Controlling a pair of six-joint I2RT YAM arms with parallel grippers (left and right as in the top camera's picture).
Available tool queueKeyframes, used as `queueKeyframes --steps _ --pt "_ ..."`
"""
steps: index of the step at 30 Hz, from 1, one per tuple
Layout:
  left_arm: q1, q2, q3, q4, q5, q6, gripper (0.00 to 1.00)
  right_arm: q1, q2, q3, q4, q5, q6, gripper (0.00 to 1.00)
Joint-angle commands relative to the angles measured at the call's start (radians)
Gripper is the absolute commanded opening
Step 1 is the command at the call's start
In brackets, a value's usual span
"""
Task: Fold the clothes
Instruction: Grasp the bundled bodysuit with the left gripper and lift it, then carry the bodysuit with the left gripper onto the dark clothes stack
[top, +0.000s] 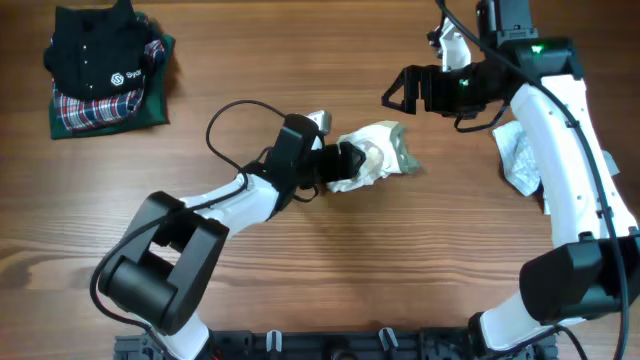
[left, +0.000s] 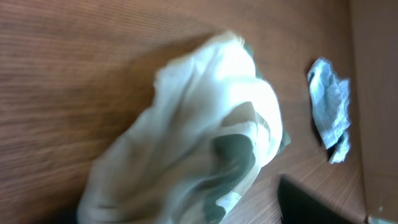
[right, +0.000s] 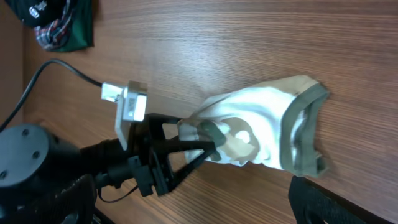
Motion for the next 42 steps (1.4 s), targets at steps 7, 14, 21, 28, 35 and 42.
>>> queueKeyframes --steps 7,14,21,28,35,42 --pt "-0.054 0.013 -0.003 0.17 -0.053 -0.075 0.04 -0.192 -0.011 0.007 -0.05 -0.1 -0.021 0.99" --pt "0.053 -0.067 0.001 0.212 0.012 -0.218 0.04 -0.248 -0.01 -0.025 -0.063 -0.017 -0.001 0.99" --pt "0.243 -0.29 0.028 0.247 0.009 -0.364 0.04 -0.132 -0.01 -0.236 0.041 0.002 0.01 1.0" --pt "0.435 -0.355 0.055 0.312 -0.184 -0.407 0.04 0.053 -0.01 -0.514 0.3 0.003 0.117 0.99" --pt "0.678 -0.352 0.066 0.453 -0.292 -0.277 0.04 0.141 -0.01 -0.628 0.419 0.002 0.166 0.99" --pt "0.882 -0.204 0.25 0.454 -0.247 -0.196 0.04 0.148 -0.01 -0.628 0.41 0.002 0.192 1.0"
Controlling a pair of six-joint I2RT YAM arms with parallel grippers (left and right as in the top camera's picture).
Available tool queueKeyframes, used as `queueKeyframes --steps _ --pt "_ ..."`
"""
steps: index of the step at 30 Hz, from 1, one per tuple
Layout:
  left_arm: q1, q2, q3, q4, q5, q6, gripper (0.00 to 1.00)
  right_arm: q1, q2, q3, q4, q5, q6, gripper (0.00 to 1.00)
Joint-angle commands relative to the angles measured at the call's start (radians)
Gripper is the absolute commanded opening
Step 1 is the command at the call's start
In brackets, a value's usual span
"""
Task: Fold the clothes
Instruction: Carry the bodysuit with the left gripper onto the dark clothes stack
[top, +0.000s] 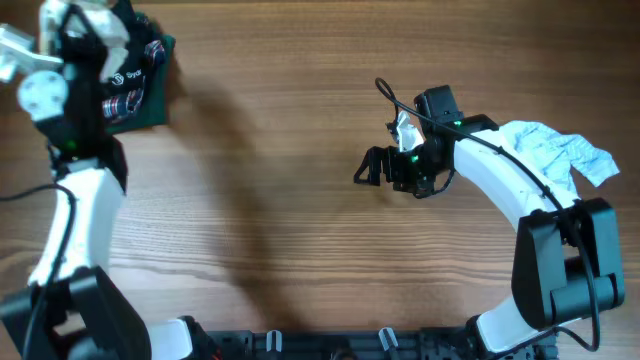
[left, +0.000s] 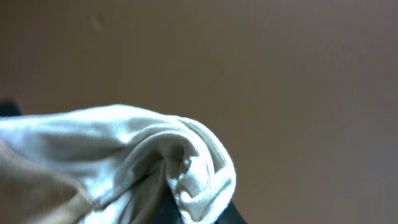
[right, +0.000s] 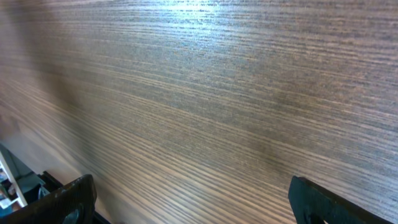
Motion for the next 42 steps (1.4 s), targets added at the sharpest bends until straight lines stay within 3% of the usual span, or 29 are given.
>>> queueKeyframes --steps 1,6,9,11,14,18,24,33,38,42 --pt "0.03 0.121 0.17 0.011 0.021 0.051 0.04 0.005 -0.006 -0.01 0.001 0.002 0.018 0.99" --pt "0.029 0.449 0.494 0.011 -0.023 0.103 0.04 0.005 -0.006 -0.01 0.015 0.029 0.016 0.99" --pt "0.029 0.549 0.595 0.012 -0.078 0.103 0.04 0.005 -0.006 -0.01 0.028 0.029 0.015 0.99" --pt "0.028 0.595 0.661 0.011 -0.088 0.148 0.05 0.005 -0.006 -0.01 0.038 0.029 0.016 0.99" --pt "0.015 0.632 0.748 -0.023 -0.088 0.357 0.05 0.005 -0.006 -0.01 0.047 0.029 0.018 1.0" --pt "0.013 0.636 0.755 -0.173 -0.075 0.367 0.04 0.005 -0.006 -0.01 0.051 0.029 0.018 0.99" --pt "0.014 0.698 0.754 -0.305 0.082 0.367 0.04 0.005 -0.006 -0.01 0.051 0.029 0.015 1.0" --pt "0.065 0.684 0.754 -0.673 0.381 0.359 0.04 0.005 -0.006 -0.01 0.08 0.033 -0.012 1.0" --pt "0.155 0.65 0.754 -0.709 0.573 0.333 0.04 0.005 -0.006 -0.013 0.1 0.037 -0.012 0.99" --pt "0.201 0.585 0.754 -0.759 0.609 0.333 0.04 0.005 -0.006 -0.013 0.104 0.036 -0.011 1.0"
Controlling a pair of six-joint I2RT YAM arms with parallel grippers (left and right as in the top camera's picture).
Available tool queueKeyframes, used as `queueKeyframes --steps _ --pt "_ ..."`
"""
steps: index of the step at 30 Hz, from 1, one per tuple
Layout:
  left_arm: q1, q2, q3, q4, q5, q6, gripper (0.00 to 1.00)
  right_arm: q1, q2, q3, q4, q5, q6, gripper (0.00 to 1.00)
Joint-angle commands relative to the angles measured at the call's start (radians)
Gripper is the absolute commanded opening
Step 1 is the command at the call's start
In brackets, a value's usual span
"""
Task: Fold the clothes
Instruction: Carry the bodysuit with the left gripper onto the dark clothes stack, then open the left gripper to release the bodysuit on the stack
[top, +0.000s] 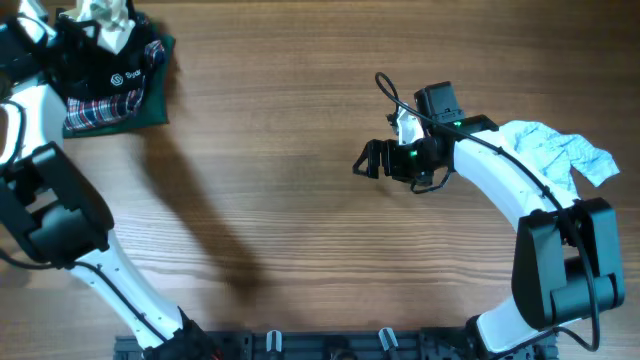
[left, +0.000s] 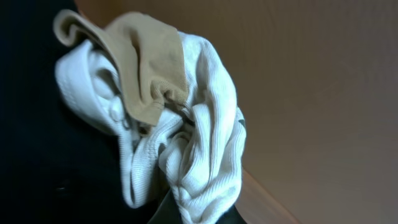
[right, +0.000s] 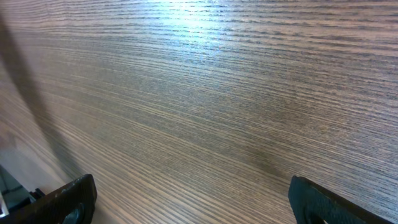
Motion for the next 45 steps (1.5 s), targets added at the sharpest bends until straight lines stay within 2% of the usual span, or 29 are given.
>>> queueKeyframes --steps 1,8,13,14,16,17,21,24,31,32,34,35,37,42,45 --pt "0.04 -0.114 0.009 -0.077 0.077 -0.002 0.04 0.005 -0.006 -0.008 0.01 0.01 -0.021 1.0" --pt "0.09 -0.145 0.009 -0.35 0.072 -0.002 0.04 0.005 -0.006 -0.008 0.024 -0.002 -0.018 0.99" --pt "0.119 -0.145 0.008 -0.469 -0.061 0.002 0.05 0.005 -0.006 -0.008 0.024 -0.006 -0.018 1.0" --pt "0.119 -0.145 0.008 -0.481 -0.082 0.002 0.41 0.005 -0.006 -0.008 0.025 -0.009 -0.018 1.0" --pt "0.119 -0.145 0.008 -0.488 -0.081 0.002 0.69 0.005 -0.006 -0.008 0.024 -0.009 -0.017 1.0" --pt "0.119 -0.145 0.008 -0.491 -0.079 0.002 0.72 0.005 -0.006 -0.008 0.024 -0.009 -0.017 1.0" --pt "0.119 -0.146 0.009 -0.513 -0.064 0.002 0.75 0.005 -0.006 -0.008 0.029 -0.009 -0.018 1.0" --pt "0.119 -0.17 0.009 -0.513 -0.04 0.038 0.73 0.005 -0.006 -0.008 0.034 -0.009 -0.018 1.0" --pt "0.107 -0.349 0.009 -0.473 -0.052 0.245 0.71 0.005 -0.006 -0.008 0.051 -0.009 -0.017 1.0" --pt "0.095 -0.352 0.009 -0.447 -0.052 0.286 0.66 0.005 -0.006 -0.008 0.051 -0.009 -0.017 1.0" --pt "0.042 -0.33 0.008 -0.372 -0.125 0.366 0.27 0.005 -0.006 -0.008 0.056 -0.009 0.009 1.0" --pt "0.022 -0.32 0.008 -0.348 -0.161 0.387 0.17 0.005 -0.006 -0.008 0.058 -0.009 0.009 1.0" --pt "-0.033 -0.294 0.008 -0.291 -0.261 0.469 0.05 0.005 -0.006 -0.008 0.058 -0.009 0.009 1.0" --pt "-0.151 -0.225 0.008 -0.206 -0.435 0.753 0.04 0.005 -0.006 -0.008 0.058 -0.009 0.008 1.0" --pt "-0.179 -0.183 0.008 -0.169 -0.555 0.788 0.04 0.005 -0.006 -0.008 0.058 -0.009 0.008 1.0"
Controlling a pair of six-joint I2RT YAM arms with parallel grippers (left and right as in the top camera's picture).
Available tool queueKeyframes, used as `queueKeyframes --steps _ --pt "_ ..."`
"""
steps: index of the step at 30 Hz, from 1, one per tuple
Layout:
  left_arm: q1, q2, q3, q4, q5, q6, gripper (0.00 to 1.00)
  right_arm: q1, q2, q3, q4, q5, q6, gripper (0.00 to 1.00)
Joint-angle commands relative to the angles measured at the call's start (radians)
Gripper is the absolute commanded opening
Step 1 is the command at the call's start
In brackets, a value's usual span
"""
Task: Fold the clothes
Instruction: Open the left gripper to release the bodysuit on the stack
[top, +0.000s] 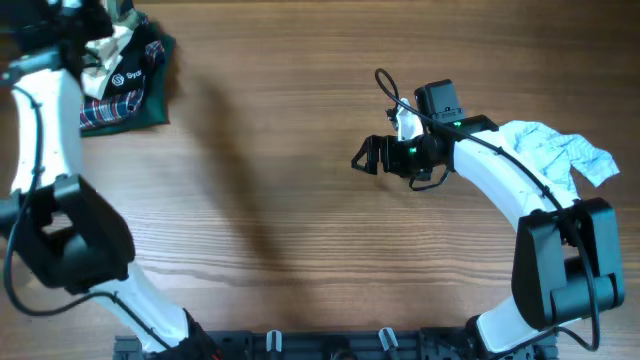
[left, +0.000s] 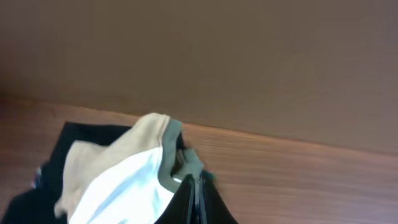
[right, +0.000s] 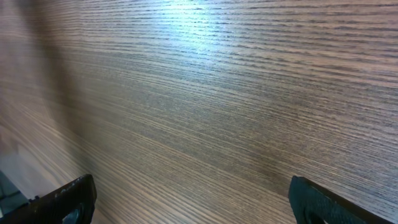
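A cream garment with grey-green trim (top: 103, 47) rests on top of the folded stack (top: 120, 100) at the table's far left corner. In the left wrist view the cream garment (left: 118, 180) lies over the black top (left: 68, 134) of that stack. My left gripper (left: 198, 182) is shut, its tips pinching the garment's trim. My right gripper (top: 362, 160) hovers over bare wood at mid-table, open, nothing between its fingers (right: 314, 199). A crumpled pale-blue garment (top: 555, 150) lies at the right, partly under the right arm.
The stack holds a black top with a white logo, a plaid piece and a green layer beneath. The table's far edge runs just behind the stack. Bare wood (top: 270, 200) stretches between the stack and the right gripper.
The cream garment, bunched up close over the black top before, now lies lower and more spread on the stack, its trim still at my left fingertips. The right arm has barely shifted.
At first my left gripper held the cream garment at mid-table, with the right gripper open beside it. Then the left arm was at the far left corner with the garment, the right gripper over bare wood. Later the garment hung bunched over the stack, and now rests on it.
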Motion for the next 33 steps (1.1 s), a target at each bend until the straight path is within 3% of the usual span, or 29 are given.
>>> queueKeyframes --steps 1,7,12,21,27,33 --pt "-0.017 0.058 0.001 0.035 -0.179 0.133 0.04 0.005 -0.006 -0.008 0.004 -0.008 0.003 1.0" --pt "-0.008 0.151 0.001 0.067 -0.201 0.131 0.04 0.005 -0.006 -0.008 0.004 -0.008 0.003 1.0" --pt "0.001 0.216 0.001 0.083 -0.317 0.105 0.04 0.005 -0.006 -0.008 0.005 -0.008 0.003 1.0" --pt "0.112 0.34 0.001 0.033 -0.333 -0.358 0.04 0.005 -0.006 -0.008 0.012 -0.008 0.001 1.0" --pt "0.1 0.462 0.001 0.02 -0.333 -0.374 0.04 0.005 -0.006 -0.008 0.018 -0.008 0.003 1.0" --pt "0.066 0.442 0.002 0.031 -0.322 -0.352 0.04 0.005 -0.006 -0.008 0.019 -0.009 0.006 1.0"
